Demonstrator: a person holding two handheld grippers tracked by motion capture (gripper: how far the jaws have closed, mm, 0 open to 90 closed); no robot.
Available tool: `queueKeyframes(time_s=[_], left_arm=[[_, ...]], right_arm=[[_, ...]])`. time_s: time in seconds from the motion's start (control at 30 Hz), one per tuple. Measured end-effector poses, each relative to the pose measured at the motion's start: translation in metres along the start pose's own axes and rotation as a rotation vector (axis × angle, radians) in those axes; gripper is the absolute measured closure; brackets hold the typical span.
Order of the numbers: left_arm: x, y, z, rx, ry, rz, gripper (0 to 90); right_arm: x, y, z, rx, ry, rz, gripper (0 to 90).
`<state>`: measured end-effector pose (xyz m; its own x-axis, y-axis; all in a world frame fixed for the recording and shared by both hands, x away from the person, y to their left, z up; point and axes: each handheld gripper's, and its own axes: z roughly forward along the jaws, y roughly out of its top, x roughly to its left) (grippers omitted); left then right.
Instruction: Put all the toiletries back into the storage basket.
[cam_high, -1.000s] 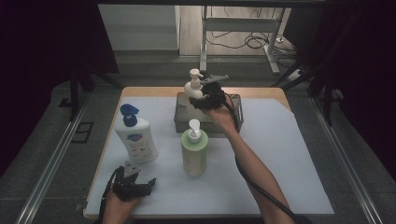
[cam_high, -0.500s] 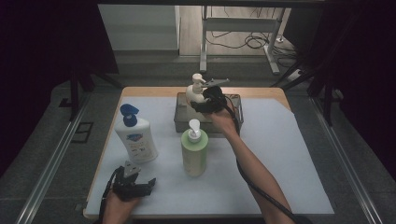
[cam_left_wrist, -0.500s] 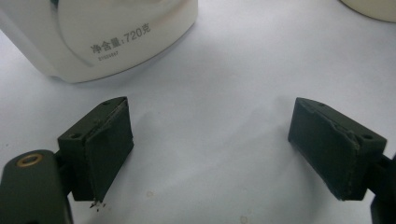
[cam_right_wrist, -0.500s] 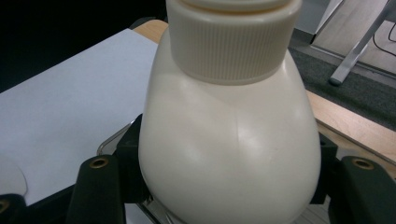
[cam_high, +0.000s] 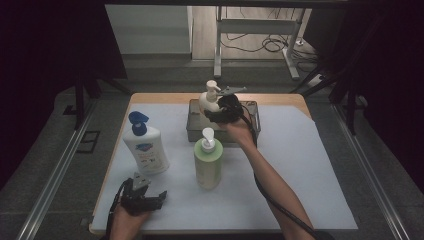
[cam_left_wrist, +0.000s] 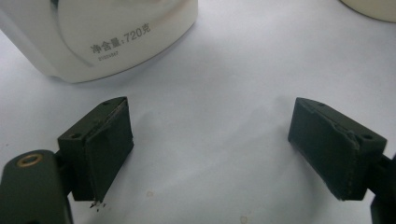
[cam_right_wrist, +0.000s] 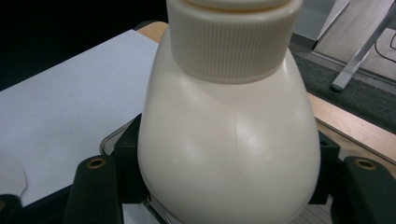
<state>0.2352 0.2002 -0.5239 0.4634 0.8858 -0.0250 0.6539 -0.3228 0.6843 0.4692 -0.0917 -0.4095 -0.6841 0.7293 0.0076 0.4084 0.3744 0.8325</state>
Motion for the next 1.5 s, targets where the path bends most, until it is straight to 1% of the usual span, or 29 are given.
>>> queueKeyframes(time_s=[0.1,0.27,0.37,0.43,0.6,0.67,0.83,0.9,0.93,0.97,1.0,1.13,1.17,1.2,1.27,1.37,1.4,1.43,1.47,1.5], left_arm=[[0.0,0.0,0.0,0.0,-0.001,-0.001,13.5],[0.0,0.0,0.0,0.0,0.0,-0.001,13.4],[0.0,0.0,0.0,0.0,0.0,-0.001,13.4],[0.0,0.0,0.0,0.0,0.0,-0.001,13.4],[0.0,0.0,0.0,0.0,0.0,-0.001,13.4],[0.0,0.0,0.0,0.0,0.0,-0.001,13.4],[0.0,0.0,0.0,0.0,0.0,0.0,13.4],[0.0,0.0,0.0,0.0,0.0,-0.001,13.4],[0.0,0.0,0.0,0.0,0.0,-0.001,13.4],[0.0,0.0,0.0,0.0,0.0,-0.001,13.4],[0.0,0.0,0.0,0.0,0.0,-0.001,13.4],[0.0,0.0,0.0,0.0,0.0,0.0,13.4],[0.0,0.0,0.0,0.0,0.0,-0.001,13.4],[0.0,0.0,0.0,0.0,0.0,-0.001,13.4],[0.0,0.0,0.0,0.0,0.0,-0.001,13.4],[0.0,0.0,0.0,0.0,0.0,-0.001,13.4],[0.0,0.0,0.0,0.0,-0.001,-0.001,13.4],[0.0,0.0,0.0,0.0,-0.001,-0.001,13.4],[0.0,0.0,0.0,-0.002,-0.001,-0.003,13.4],[0.0,0.0,0.0,0.0,0.0,-0.001,13.4]], right_arm=[[-0.001,-0.002,-0.001,0.015,0.004,-0.029,33.1],[-0.001,-0.006,-0.004,0.018,0.01,-0.045,32.3],[-0.001,-0.008,-0.006,0.022,0.015,-0.048,32.4],[-0.003,-0.011,-0.01,0.022,0.027,-0.043,33.5],[-0.005,-0.015,-0.015,0.02,0.031,-0.039,35.1],[-0.006,-0.018,-0.018,0.026,0.035,-0.03,35.7],[-0.007,-0.024,-0.023,0.037,0.035,-0.028,38.2],[-0.007,-0.027,-0.026,0.049,0.032,-0.029,41.8],[-0.007,-0.027,-0.026,0.049,0.032,-0.029,41.8],[-0.008,-0.029,-0.029,0.054,0.034,-0.035,44.9],[-0.008,-0.029,-0.029,0.054,0.034,-0.035,44.9],[-0.01,-0.032,-0.033,0.064,0.045,-0.035,53.1],[-0.011,-0.034,-0.034,0.07,0.048,-0.04,56.7],[-0.011,-0.034,-0.034,0.07,0.048,-0.04,56.7],[-0.013,-0.036,-0.035,0.074,0.047,-0.039,60.6],[-0.016,-0.038,-0.037,0.074,0.039,-0.033,65.6],[-0.019,-0.039,-0.038,0.076,0.024,-0.029,70.7],[-0.019,-0.039,-0.038,0.076,0.024,-0.029,70.7],[-0.021,-0.04,-0.039,0.078,0.017,-0.025,72.2],[-0.025,-0.041,-0.039,0.077,0.014,-0.008,76.0]])
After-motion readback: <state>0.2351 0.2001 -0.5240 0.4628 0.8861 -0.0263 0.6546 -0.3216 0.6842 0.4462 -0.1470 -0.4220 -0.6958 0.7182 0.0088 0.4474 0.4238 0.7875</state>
